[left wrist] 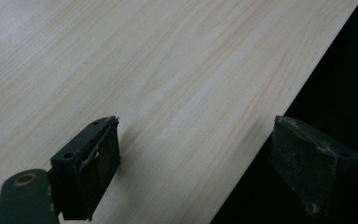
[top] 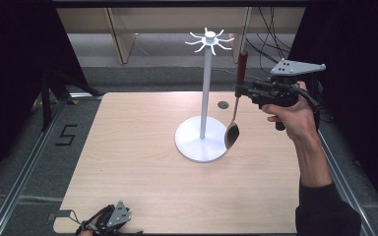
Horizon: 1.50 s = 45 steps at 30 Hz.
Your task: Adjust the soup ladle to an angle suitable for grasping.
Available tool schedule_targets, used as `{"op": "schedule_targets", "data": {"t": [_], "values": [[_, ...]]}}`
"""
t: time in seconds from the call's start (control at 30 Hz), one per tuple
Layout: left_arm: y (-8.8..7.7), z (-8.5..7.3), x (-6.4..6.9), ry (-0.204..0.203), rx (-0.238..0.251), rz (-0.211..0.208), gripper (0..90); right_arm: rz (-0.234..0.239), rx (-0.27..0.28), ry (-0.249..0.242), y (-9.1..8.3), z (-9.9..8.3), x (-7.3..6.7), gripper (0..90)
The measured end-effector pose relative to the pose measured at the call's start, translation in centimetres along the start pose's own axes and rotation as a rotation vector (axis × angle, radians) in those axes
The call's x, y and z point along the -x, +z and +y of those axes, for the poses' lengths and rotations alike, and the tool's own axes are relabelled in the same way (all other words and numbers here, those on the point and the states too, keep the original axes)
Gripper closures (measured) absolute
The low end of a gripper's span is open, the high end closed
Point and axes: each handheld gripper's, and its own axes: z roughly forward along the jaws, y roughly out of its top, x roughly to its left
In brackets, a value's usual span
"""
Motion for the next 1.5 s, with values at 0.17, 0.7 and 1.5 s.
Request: {"op": "schedule_targets", "data": {"t": [0.17, 0.7, 1.5], "values": [[0.0, 0.0, 0.0, 0.001, -0.002, 0.0, 15.2, -0.007, -0.01, 0.004, 0.4, 0.7, 0.0, 74.2], [0.0, 0.0, 0.0, 0.002, -0.001, 0.0, 15.2, -0.026, -0.03, 0.019, 1.4, 1.7, 0.2, 74.2], [0.0, 0.0, 0.0, 0.004, -0.002, -0.001, 15.2, -0.055, -0.068, 0.024, 3.2, 2.5, 0.0, 74.1]]}}
